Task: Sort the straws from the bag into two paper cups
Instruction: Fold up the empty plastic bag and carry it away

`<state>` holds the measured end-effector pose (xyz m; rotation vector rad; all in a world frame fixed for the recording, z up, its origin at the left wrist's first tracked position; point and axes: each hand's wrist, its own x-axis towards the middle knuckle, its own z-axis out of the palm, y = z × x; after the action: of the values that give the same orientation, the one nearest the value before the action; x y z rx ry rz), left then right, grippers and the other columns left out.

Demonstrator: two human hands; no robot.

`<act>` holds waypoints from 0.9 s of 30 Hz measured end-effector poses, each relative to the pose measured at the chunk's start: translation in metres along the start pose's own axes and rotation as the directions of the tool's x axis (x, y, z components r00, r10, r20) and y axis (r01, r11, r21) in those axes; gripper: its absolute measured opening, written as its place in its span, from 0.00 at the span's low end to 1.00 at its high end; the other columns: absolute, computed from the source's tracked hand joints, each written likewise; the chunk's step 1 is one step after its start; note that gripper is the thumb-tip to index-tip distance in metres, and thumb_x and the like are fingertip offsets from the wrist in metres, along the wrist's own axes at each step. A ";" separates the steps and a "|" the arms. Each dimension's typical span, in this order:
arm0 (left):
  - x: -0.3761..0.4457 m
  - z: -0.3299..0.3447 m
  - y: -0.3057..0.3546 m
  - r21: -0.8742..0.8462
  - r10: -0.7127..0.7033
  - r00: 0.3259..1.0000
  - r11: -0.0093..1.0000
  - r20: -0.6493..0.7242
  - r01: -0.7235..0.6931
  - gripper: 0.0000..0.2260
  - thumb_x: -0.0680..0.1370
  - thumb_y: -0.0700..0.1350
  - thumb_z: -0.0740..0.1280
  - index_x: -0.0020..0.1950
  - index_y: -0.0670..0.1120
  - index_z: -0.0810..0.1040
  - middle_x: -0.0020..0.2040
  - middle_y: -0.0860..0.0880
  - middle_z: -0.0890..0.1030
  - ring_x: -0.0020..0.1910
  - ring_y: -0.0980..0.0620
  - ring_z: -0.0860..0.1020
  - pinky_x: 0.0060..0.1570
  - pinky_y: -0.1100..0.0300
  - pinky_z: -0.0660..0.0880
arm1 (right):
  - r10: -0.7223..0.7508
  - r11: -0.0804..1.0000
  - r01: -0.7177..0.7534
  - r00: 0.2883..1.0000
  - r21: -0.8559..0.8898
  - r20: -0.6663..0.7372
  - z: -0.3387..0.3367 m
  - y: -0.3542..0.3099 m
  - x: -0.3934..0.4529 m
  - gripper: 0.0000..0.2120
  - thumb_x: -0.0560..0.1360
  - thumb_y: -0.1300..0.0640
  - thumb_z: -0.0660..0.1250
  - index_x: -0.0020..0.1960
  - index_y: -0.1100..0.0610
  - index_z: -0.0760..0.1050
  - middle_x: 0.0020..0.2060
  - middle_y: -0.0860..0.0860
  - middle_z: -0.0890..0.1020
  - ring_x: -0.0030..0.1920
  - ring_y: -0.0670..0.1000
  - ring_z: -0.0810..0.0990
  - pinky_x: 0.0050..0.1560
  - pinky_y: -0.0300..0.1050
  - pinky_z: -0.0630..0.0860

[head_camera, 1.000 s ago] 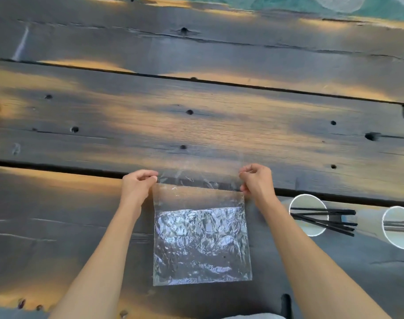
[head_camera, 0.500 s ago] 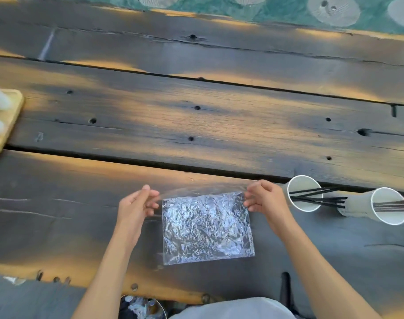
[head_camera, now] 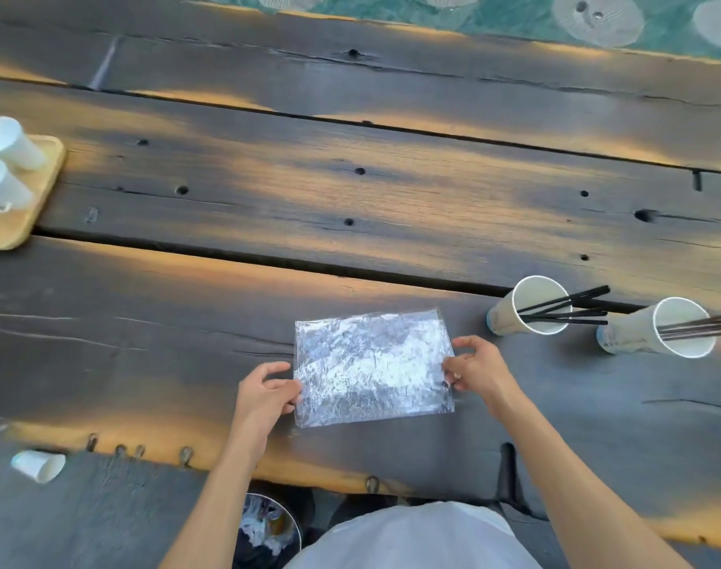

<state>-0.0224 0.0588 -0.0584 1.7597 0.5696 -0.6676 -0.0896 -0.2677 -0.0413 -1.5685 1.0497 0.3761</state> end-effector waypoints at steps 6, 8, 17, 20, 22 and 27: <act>-0.003 0.008 -0.015 0.040 -0.044 0.999 0.998 -0.032 0.045 0.14 0.74 0.36 0.72 0.56 0.49 0.78 0.41 0.44 0.87 0.34 0.53 0.83 0.35 0.62 0.79 | 0.063 0.998 -0.063 0.996 0.009 -0.061 0.007 0.019 0.001 0.12 0.71 0.71 0.66 0.52 0.60 0.73 0.35 0.61 0.82 0.33 0.56 0.77 0.35 0.46 0.74; -0.003 0.009 -0.017 0.045 -0.050 0.998 0.998 -0.041 0.051 0.13 0.75 0.36 0.71 0.56 0.49 0.78 0.44 0.44 0.86 0.39 0.50 0.84 0.37 0.61 0.80 | 0.063 0.998 -0.062 0.996 0.019 -0.062 0.008 0.024 0.001 0.13 0.71 0.72 0.67 0.54 0.62 0.73 0.37 0.63 0.82 0.35 0.57 0.77 0.38 0.49 0.74; -0.007 0.012 -0.029 0.028 -0.049 0.993 0.998 -0.104 0.052 0.10 0.78 0.39 0.69 0.57 0.49 0.79 0.50 0.48 0.84 0.48 0.49 0.83 0.44 0.57 0.80 | 0.105 0.994 -0.103 0.992 0.035 -0.065 0.006 0.041 -0.003 0.13 0.74 0.71 0.65 0.57 0.62 0.72 0.39 0.59 0.82 0.37 0.55 0.78 0.39 0.48 0.73; -0.019 0.021 -0.028 0.288 0.127 0.967 0.956 -0.222 -0.059 0.09 0.79 0.38 0.65 0.55 0.49 0.79 0.49 0.51 0.81 0.50 0.51 0.80 0.49 0.57 0.77 | 0.006 0.983 -0.051 0.968 -0.175 -0.251 0.008 0.043 -0.011 0.10 0.74 0.66 0.63 0.53 0.57 0.77 0.39 0.50 0.81 0.41 0.53 0.80 0.40 0.45 0.75; -0.031 0.039 -0.026 0.416 0.260 0.959 0.889 -0.116 -0.191 0.08 0.79 0.37 0.66 0.50 0.51 0.79 0.47 0.54 0.81 0.45 0.59 0.78 0.42 0.70 0.73 | -0.054 0.985 0.003 0.953 -0.171 -0.298 0.021 0.040 -0.020 0.08 0.74 0.66 0.62 0.47 0.57 0.78 0.37 0.49 0.82 0.38 0.51 0.80 0.32 0.40 0.71; -0.039 0.087 -0.028 0.334 -0.008 0.947 0.937 0.322 -0.105 0.08 0.80 0.37 0.65 0.51 0.49 0.80 0.45 0.47 0.84 0.43 0.51 0.83 0.42 0.62 0.80 | 0.037 0.997 -0.016 0.960 -0.075 0.279 0.088 0.039 -0.038 0.07 0.80 0.63 0.61 0.50 0.63 0.78 0.33 0.53 0.83 0.29 0.49 0.80 0.31 0.39 0.77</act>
<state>-0.0825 -0.0191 -0.0707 1.9289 0.1884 -1.0447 -0.1149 -0.1694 -0.0641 -1.5136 0.8454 0.6413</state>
